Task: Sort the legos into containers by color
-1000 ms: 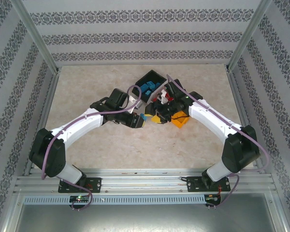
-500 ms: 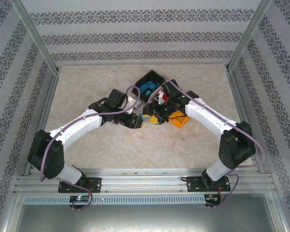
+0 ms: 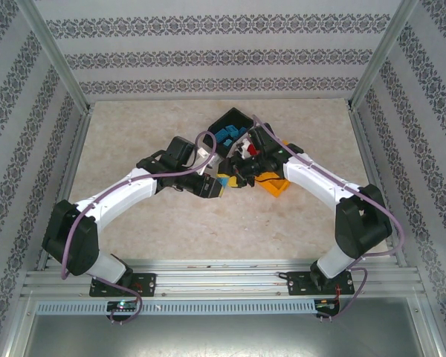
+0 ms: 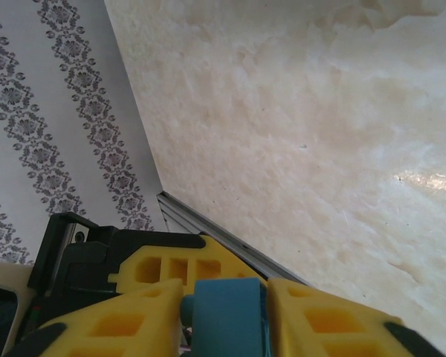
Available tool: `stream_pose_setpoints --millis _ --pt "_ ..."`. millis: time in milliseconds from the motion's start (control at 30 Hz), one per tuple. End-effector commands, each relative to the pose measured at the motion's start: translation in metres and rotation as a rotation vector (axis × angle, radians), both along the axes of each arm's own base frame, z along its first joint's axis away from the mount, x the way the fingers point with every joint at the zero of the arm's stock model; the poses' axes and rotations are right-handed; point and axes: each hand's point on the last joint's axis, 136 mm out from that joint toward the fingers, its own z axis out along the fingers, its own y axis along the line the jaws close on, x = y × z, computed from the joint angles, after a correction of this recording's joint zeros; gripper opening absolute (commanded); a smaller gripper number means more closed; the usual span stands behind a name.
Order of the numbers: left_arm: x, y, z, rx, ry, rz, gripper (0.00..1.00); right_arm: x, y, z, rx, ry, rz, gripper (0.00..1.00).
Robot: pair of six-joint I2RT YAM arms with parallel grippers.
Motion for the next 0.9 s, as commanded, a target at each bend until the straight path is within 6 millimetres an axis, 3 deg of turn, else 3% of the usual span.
stream_pose_setpoints --millis 0,133,267,400,533,600,733,800,867 --pt "0.008 -0.008 0.014 -0.037 -0.051 -0.018 0.33 -0.001 -0.002 -0.001 0.014 0.005 0.001 0.31" --pt "0.008 -0.008 0.011 -0.032 -0.043 -0.017 0.34 -0.001 -0.005 -0.002 0.005 0.001 -0.007 0.26" --pt "0.01 -0.007 0.011 -0.02 -0.044 -0.008 0.44 0.0 -0.01 -0.002 -0.001 -0.002 -0.02 0.25" --pt "0.014 -0.006 0.012 -0.015 -0.055 0.004 0.58 0.002 -0.016 -0.002 -0.006 -0.008 -0.039 0.24" --pt "0.028 0.003 0.017 -0.031 -0.066 0.066 0.86 0.004 -0.023 -0.002 -0.01 -0.007 -0.06 0.23" --pt "0.04 0.011 0.028 -0.076 -0.078 0.125 1.0 0.006 -0.029 -0.006 -0.017 -0.002 -0.073 0.23" --pt "0.069 0.042 0.051 -0.193 -0.102 0.302 1.0 0.007 -0.045 -0.018 -0.035 0.029 -0.11 0.23" --pt "0.08 0.064 0.05 -0.198 -0.1 0.417 1.0 0.01 -0.054 -0.02 -0.041 0.04 -0.135 0.23" --pt "0.085 0.088 0.035 -0.138 -0.072 0.527 1.0 0.016 -0.065 -0.016 -0.04 0.032 -0.164 0.23"
